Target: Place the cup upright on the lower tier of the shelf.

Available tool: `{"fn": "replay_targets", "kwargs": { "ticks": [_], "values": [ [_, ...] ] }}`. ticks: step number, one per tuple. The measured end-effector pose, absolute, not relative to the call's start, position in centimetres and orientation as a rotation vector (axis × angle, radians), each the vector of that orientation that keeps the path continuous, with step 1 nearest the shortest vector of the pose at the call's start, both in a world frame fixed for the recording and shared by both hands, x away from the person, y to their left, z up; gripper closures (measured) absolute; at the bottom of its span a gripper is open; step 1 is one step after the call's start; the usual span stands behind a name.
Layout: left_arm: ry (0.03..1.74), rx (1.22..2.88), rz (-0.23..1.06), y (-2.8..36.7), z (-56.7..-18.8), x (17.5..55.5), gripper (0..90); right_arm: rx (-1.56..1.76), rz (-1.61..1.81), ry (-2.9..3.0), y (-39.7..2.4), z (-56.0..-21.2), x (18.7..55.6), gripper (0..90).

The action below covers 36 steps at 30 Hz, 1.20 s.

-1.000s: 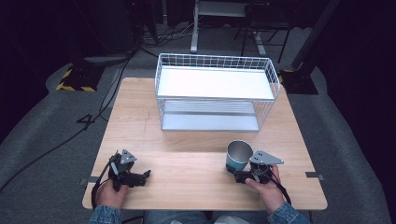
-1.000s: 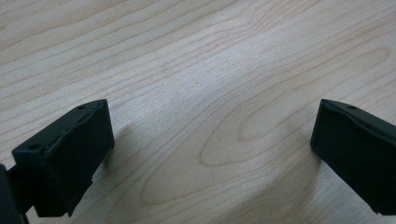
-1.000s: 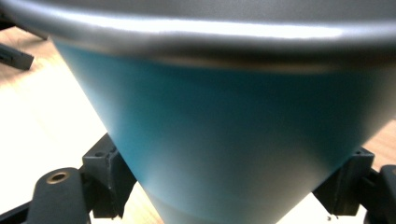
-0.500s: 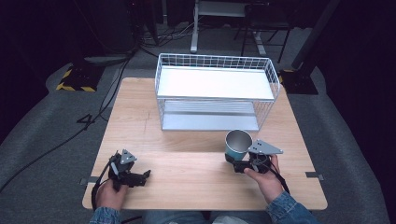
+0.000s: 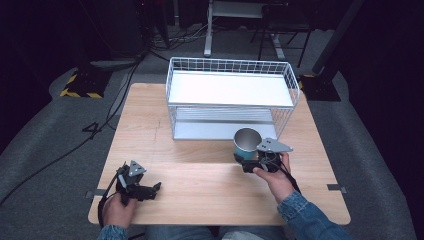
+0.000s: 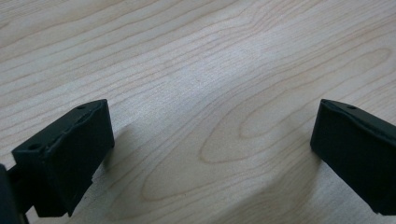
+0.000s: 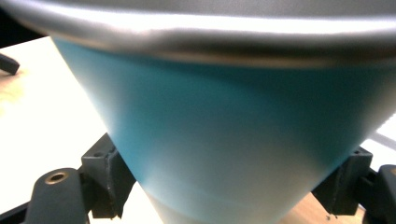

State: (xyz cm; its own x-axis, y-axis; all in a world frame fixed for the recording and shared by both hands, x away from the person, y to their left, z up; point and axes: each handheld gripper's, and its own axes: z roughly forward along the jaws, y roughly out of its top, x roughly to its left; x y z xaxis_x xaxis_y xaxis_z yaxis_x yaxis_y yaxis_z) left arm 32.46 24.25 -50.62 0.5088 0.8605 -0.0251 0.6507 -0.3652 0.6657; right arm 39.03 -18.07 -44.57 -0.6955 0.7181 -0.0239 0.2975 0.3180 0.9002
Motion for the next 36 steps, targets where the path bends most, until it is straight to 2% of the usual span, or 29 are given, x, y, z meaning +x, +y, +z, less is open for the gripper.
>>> {"fn": "replay_targets", "kwargs": {
  "ticks": [25,36],
  "values": [
    [1.238,2.125,0.438,24.2,-50.6,32.4,0.0,0.949,1.287,2.105,-14.5,-44.9,46.3,20.7],
    [1.237,2.128,0.439,24.3,-50.6,32.4,0.0,0.979,1.314,2.055,-13.8,-45.3,48.2,20.7]
  ]
}}
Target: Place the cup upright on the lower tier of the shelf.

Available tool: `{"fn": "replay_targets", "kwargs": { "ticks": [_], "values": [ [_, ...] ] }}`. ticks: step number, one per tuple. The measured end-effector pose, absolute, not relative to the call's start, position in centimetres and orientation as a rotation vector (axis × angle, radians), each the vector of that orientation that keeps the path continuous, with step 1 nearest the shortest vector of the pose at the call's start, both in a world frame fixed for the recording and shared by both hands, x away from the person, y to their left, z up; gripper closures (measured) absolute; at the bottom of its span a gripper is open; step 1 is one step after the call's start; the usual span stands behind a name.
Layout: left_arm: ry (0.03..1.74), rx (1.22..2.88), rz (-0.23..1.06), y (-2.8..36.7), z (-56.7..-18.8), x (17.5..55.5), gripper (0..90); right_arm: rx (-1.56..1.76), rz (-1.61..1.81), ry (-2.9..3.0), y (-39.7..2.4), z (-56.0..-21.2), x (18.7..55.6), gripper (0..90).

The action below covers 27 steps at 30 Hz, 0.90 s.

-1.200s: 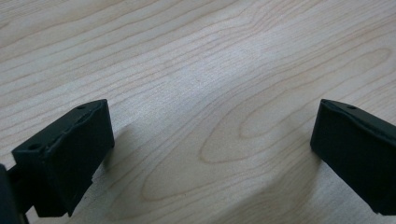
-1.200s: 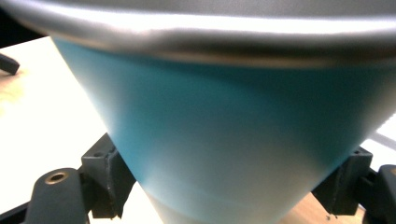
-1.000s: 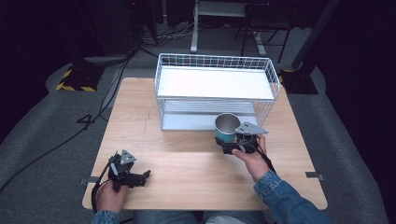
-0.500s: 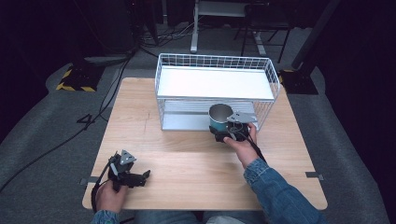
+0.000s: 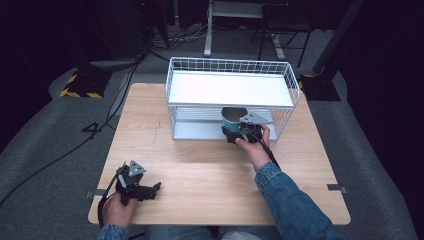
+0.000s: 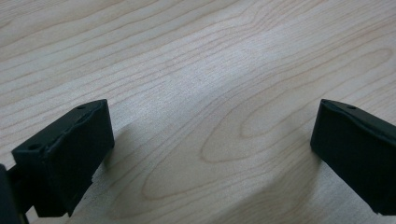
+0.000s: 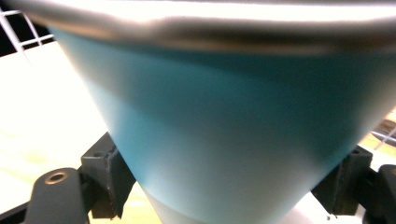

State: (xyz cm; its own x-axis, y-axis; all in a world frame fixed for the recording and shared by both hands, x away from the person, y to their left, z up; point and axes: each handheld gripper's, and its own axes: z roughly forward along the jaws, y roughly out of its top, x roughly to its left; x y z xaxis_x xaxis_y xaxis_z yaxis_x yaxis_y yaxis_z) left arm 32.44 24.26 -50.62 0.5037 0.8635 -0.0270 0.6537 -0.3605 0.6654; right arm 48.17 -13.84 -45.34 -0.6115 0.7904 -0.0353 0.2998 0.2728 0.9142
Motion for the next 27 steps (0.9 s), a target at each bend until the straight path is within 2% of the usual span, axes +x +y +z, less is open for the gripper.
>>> {"fn": "replay_targets", "kwargs": {
  "ticks": [13,27],
  "values": [
    [1.237,2.128,0.439,24.3,-50.6,32.4,0.0,0.986,1.312,1.962,-11.7,-46.5,50.6,20.7],
    [1.237,2.128,0.439,24.3,-50.6,32.4,0.0,0.981,1.290,1.940,-11.4,-47.3,50.7,20.6]
  ]
}}
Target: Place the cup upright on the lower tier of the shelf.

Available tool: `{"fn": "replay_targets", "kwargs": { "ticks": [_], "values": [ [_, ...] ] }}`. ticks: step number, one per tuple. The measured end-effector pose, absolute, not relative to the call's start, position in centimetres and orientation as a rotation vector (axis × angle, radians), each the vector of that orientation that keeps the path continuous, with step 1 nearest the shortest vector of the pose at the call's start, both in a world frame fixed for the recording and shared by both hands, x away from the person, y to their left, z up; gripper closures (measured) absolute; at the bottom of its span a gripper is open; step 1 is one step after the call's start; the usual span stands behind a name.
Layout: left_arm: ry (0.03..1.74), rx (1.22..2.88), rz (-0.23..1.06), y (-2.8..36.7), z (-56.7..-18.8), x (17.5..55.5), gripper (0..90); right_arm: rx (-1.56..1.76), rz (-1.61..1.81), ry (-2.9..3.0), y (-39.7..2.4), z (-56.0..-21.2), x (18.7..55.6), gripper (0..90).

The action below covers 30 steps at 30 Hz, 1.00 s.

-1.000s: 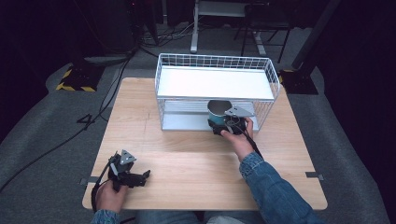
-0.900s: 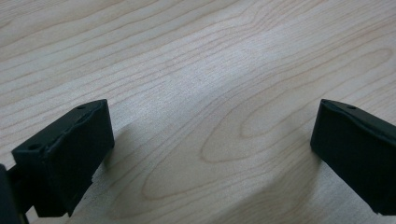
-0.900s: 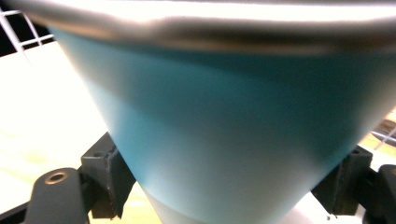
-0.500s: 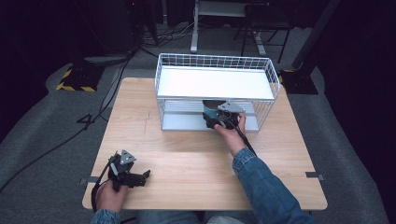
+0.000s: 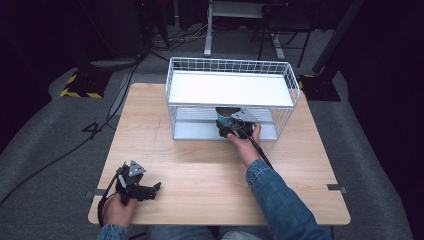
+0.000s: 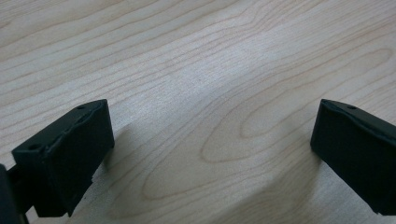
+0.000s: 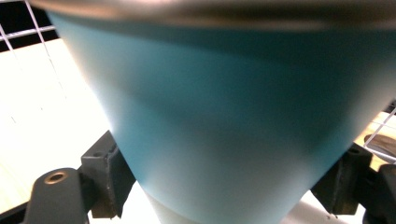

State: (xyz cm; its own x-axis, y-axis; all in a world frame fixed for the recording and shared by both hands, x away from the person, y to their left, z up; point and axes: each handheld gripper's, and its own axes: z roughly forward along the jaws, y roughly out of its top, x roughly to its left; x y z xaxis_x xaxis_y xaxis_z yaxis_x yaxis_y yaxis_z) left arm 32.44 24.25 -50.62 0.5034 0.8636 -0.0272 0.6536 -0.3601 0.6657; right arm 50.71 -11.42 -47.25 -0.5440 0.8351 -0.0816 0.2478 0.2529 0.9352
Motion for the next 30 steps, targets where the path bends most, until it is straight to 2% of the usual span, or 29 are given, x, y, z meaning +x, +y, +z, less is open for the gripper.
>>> {"fn": "replay_targets", "kwargs": {
  "ticks": [22,25,30],
  "values": [
    [1.237,2.129,0.439,24.3,-50.6,32.4,0.0,1.051,1.272,1.976,-11.8,-48.8,51.7,19.9],
    [1.238,2.127,0.438,24.3,-50.6,32.4,0.0,1.040,1.224,1.960,-11.8,-48.8,51.6,14.3],
    [1.240,2.127,0.439,24.2,-50.6,32.4,0.0,1.021,1.176,1.988,-11.8,-48.7,51.4,14.8]
  ]
}}
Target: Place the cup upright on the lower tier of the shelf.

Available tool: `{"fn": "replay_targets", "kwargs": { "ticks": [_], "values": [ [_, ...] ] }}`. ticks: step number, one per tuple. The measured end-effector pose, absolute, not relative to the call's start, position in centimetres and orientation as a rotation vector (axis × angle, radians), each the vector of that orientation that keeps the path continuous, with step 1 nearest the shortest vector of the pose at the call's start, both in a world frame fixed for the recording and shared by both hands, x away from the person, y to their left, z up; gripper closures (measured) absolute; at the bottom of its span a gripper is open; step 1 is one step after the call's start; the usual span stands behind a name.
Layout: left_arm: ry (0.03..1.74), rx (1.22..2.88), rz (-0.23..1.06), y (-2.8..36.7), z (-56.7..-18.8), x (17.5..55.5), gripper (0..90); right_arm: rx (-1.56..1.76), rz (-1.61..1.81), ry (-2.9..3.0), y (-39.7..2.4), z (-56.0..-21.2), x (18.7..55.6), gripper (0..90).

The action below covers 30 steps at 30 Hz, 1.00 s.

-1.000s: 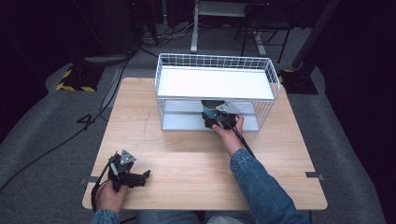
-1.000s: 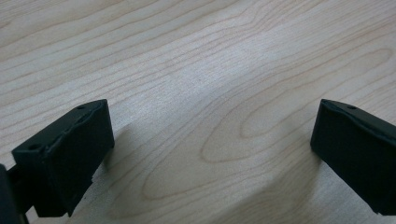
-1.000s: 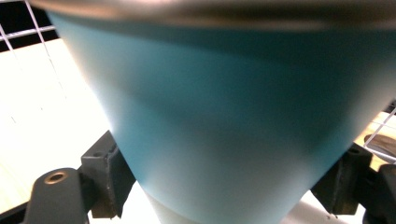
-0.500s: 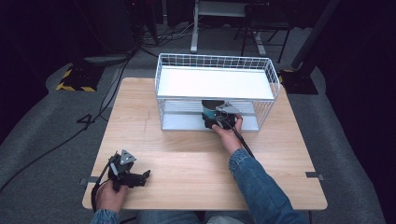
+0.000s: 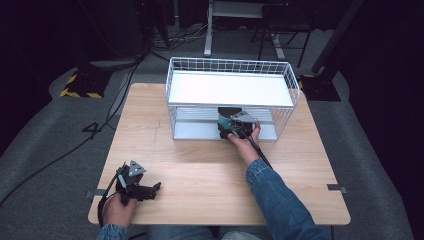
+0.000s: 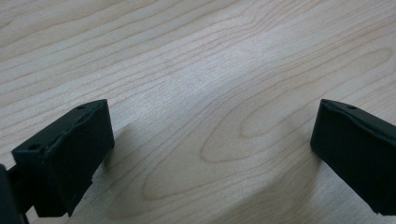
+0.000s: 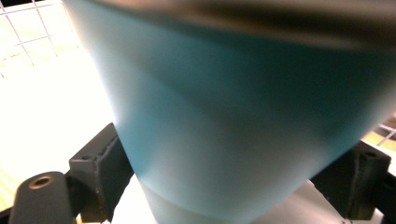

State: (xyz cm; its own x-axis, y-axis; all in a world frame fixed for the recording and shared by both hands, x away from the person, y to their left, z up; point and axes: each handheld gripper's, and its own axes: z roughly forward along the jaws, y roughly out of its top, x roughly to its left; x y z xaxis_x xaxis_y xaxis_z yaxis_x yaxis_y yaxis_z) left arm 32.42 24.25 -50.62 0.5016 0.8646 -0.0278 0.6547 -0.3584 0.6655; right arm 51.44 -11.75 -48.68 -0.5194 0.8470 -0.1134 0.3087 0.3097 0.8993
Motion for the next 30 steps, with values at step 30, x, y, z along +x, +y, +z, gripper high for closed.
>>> {"fn": "replay_targets", "kwargs": {
  "ticks": [30],
  "values": [
    [1.236,2.128,0.436,24.2,-50.6,32.5,0.0,0.993,1.257,2.167,-16.1,-45.3,46.8,14.8]
  ]
}}
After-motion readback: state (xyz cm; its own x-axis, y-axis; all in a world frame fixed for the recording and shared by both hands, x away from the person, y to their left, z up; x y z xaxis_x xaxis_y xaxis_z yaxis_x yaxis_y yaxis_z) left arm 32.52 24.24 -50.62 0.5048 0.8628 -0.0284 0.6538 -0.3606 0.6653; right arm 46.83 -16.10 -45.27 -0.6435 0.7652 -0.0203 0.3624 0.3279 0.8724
